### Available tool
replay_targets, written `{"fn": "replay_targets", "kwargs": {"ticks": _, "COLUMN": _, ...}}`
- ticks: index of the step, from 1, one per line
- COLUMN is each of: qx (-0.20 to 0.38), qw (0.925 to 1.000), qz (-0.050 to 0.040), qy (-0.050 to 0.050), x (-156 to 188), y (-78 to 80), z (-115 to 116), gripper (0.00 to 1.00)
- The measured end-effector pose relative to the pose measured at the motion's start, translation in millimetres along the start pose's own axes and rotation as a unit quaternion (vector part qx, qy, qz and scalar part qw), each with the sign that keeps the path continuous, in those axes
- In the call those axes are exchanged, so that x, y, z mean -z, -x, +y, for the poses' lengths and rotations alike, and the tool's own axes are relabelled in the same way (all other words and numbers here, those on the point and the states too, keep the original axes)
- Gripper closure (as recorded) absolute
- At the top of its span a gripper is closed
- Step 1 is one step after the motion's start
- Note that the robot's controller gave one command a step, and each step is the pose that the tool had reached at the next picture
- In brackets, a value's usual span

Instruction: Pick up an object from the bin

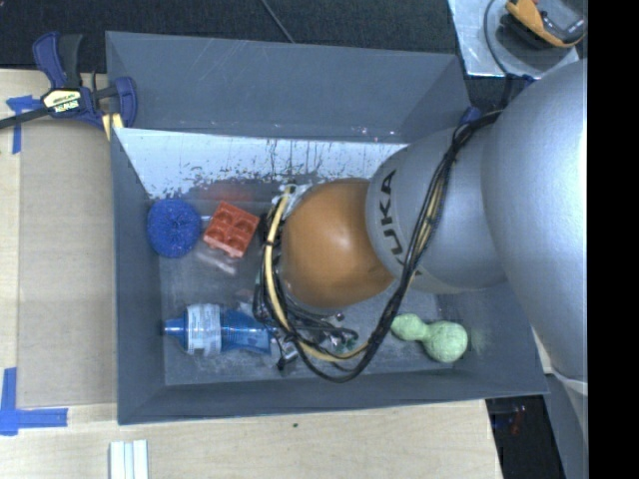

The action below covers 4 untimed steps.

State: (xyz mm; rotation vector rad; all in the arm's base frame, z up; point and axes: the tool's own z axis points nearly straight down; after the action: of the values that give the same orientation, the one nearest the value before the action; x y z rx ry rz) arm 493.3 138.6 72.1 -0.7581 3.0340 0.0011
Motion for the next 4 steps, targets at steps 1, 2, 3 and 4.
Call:
{"fn": "replay_targets", "kwargs": {"ticks": 1, "qx": 0.0, "qw": 1.0, "qz": 0.0008, "qy": 0.0, "x": -0.3, "y": -0.6, "z": -0.2, "gripper": 0.0}}
{"fn": "replay_targets", "kwargs": {"ticks": 2, "qx": 0.0, "qw": 1.0, "qz": 0.0008, "qy": 0.0, "x": -0.1, "y": -0.3, "z": -0.2, "gripper": 1.0}}
{"fn": "replay_targets", "kwargs": {"ticks": 3, "qx": 0.0, "qw": 1.0, "qz": 0.001, "qy": 0.0, "x": -0.1, "y": -0.3, "z": -0.2, "gripper": 1.0}}
{"fn": "replay_targets", "kwargs": {"ticks": 4, "qx": -0.001, "qw": 1.0, "qz": 0.0012, "qy": 0.0, "x": -0.1, "y": -0.3, "z": -0.3, "gripper": 1.0}}
